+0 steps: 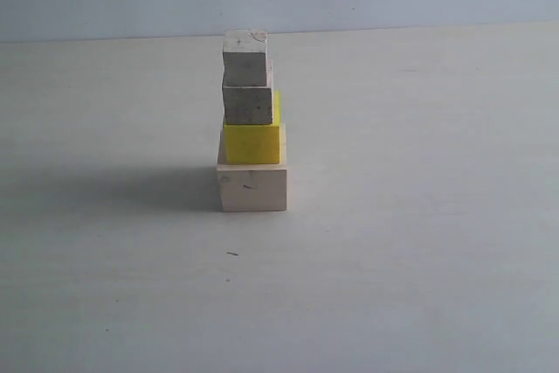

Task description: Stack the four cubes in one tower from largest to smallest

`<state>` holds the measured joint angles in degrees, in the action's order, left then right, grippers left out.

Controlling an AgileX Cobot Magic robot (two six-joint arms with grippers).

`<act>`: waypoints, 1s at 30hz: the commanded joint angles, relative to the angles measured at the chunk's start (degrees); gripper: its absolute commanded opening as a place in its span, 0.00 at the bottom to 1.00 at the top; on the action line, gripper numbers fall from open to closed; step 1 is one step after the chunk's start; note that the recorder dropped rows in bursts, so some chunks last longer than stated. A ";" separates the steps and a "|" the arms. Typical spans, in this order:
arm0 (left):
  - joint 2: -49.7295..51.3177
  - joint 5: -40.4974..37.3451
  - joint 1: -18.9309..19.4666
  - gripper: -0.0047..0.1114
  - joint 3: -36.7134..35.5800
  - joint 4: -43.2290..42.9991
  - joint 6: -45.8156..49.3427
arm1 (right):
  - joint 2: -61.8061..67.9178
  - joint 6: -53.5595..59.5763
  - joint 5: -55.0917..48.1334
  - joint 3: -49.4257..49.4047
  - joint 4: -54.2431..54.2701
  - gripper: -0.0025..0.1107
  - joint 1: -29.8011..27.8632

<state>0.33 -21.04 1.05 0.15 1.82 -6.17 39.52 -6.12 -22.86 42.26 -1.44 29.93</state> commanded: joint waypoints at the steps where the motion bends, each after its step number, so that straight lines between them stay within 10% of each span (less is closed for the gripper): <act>1: -0.33 0.47 -0.22 0.04 -0.15 0.47 0.12 | -0.19 0.12 0.24 -0.16 -0.10 0.02 0.02; 8: -0.33 0.47 -0.22 0.04 -0.15 0.47 0.12 | -5.84 0.64 0.24 -0.16 1.44 0.02 -2.21; 16: -0.33 0.43 -0.22 0.04 -0.15 0.47 0.12 | -21.95 3.05 6.40 -20.67 -0.61 0.02 -24.99; 22: -0.33 0.44 -0.22 0.04 -0.15 0.47 0.02 | -30.99 3.05 23.71 -41.82 2.94 0.02 -25.01; 30: -0.33 0.44 -0.22 0.04 -0.15 0.47 0.02 | -35.28 3.30 17.22 -42.26 4.25 0.02 -26.22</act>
<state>0.33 -21.04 1.05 0.15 1.82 -6.03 5.08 -3.26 -3.69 0.31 2.54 4.98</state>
